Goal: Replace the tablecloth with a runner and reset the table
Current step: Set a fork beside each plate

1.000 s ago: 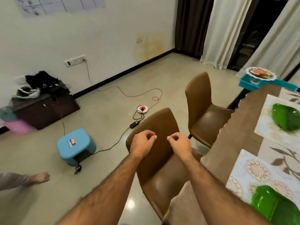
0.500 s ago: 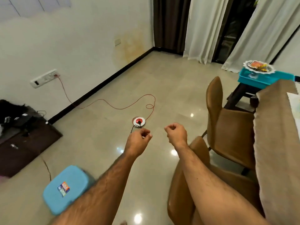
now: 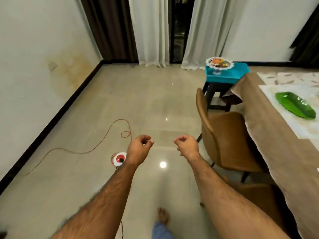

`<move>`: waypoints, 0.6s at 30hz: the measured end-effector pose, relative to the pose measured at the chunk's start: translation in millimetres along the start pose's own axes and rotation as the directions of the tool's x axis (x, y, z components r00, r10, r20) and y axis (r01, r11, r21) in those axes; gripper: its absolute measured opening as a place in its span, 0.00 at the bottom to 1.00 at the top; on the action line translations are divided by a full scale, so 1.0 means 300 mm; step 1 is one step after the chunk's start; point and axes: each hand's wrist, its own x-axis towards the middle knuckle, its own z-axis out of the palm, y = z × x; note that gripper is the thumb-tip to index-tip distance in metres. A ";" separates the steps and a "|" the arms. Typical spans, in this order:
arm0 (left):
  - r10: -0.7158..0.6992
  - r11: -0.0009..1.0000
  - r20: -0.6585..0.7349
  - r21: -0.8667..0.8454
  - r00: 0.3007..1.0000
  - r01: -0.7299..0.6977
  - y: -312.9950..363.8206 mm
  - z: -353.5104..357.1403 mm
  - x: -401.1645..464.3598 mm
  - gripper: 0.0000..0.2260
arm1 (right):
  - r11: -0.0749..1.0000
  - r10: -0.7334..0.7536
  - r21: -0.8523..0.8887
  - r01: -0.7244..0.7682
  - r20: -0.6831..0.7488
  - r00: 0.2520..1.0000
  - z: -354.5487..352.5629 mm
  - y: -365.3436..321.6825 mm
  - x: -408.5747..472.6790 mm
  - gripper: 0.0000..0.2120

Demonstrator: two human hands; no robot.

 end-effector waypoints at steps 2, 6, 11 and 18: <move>0.015 0.999 0.011 -0.032 1.000 -0.015 0.054 -0.013 0.168 0.12 | 1.000 -0.003 -0.003 0.003 -0.026 1.000 0.004 -0.071 0.125 0.07; 0.068 0.993 0.058 -0.101 0.996 -0.062 0.213 -0.010 0.470 0.09 | 0.998 -0.044 -0.041 0.040 -0.080 0.996 0.014 -0.270 0.356 0.06; 0.129 0.983 0.147 -0.147 0.981 -0.107 0.409 0.006 0.842 0.10 | 0.997 -0.070 -0.032 0.066 -0.163 0.984 0.011 -0.488 0.678 0.06; 0.253 0.966 0.277 -0.130 0.927 -0.224 0.644 0.143 1.470 0.09 | 0.999 -0.048 -0.002 0.050 -0.327 0.944 -0.039 -0.672 1.198 0.06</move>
